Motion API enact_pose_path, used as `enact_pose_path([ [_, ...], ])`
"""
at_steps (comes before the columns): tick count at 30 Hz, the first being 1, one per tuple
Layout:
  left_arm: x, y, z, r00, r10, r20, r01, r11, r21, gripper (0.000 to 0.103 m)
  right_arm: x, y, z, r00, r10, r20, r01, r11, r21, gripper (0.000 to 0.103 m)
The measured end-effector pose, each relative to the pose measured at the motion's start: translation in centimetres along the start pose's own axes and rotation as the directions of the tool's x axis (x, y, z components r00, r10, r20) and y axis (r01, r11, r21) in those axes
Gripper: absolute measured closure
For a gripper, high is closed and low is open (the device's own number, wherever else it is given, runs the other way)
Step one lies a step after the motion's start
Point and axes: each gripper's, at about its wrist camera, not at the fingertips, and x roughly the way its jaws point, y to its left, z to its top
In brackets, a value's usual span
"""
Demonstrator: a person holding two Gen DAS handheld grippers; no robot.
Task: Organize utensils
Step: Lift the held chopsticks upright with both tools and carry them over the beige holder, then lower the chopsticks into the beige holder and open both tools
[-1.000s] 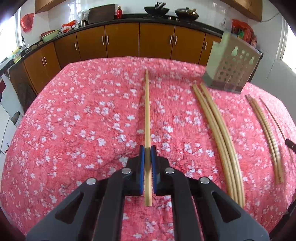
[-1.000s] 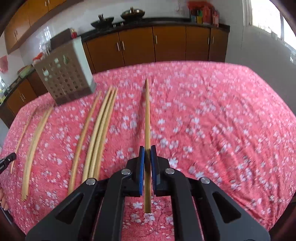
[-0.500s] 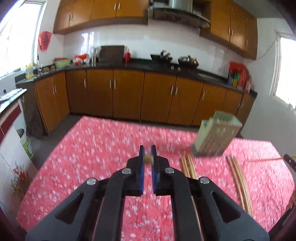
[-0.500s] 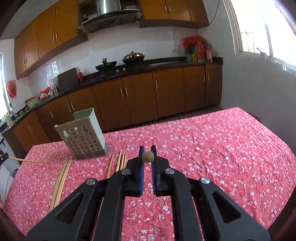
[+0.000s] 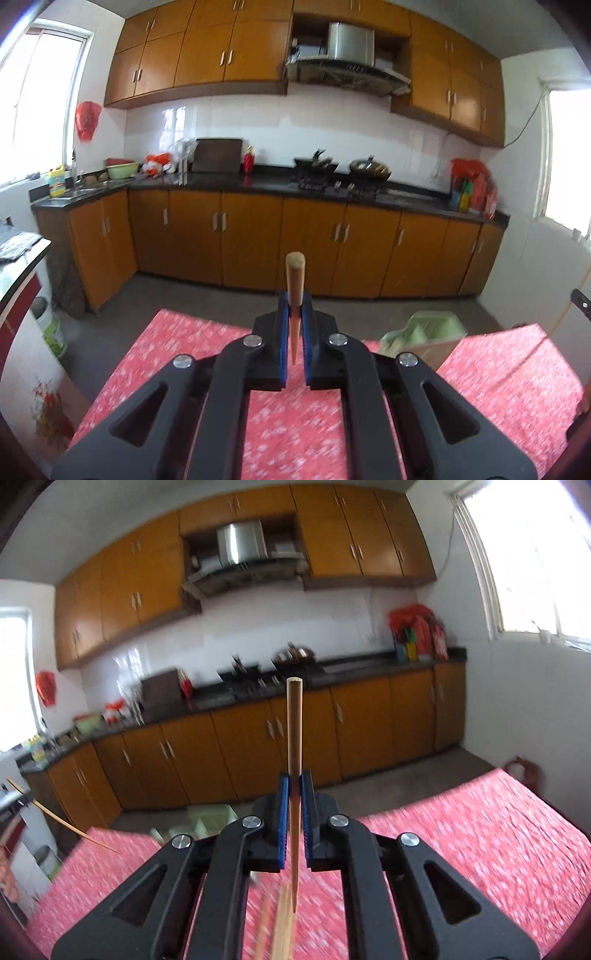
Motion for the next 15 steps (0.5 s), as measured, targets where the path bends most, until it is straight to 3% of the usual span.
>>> enact_pose_path([
  [4, -0.2, -2.4, 2.8, 0.996, -0.08, 0.045, 0.08, 0.997, -0.018, 0.096, -0.2, 2.4, 2.9, 0.99, 0.079, 0.116, -0.081, 0.997, 0.01, 0.096],
  [8, 0.0, -4.9, 4.6, 0.983, -0.159, 0.087, 0.162, 0.986, -0.035, 0.096, 0.6, 4.6, 3.8, 0.972, 0.122, 0.201, -0.122, 0.992, -0.009, 0.096],
  [11, 1.0, -6.7, 4.7, 0.976, -0.195, 0.102, 0.2, 0.979, -0.037, 0.096, 2.1, 5.6, 3.0, 0.969, 0.129, 0.21, -0.125, 0.992, -0.033, 0.096],
  [15, 3.5, -8.9, 3.3, 0.972, -0.233, 0.04, 0.234, 0.972, -0.029, 0.096, 4.9, 6.3, 1.1, 0.978, 0.144, 0.153, -0.14, 0.989, -0.038, 0.096],
])
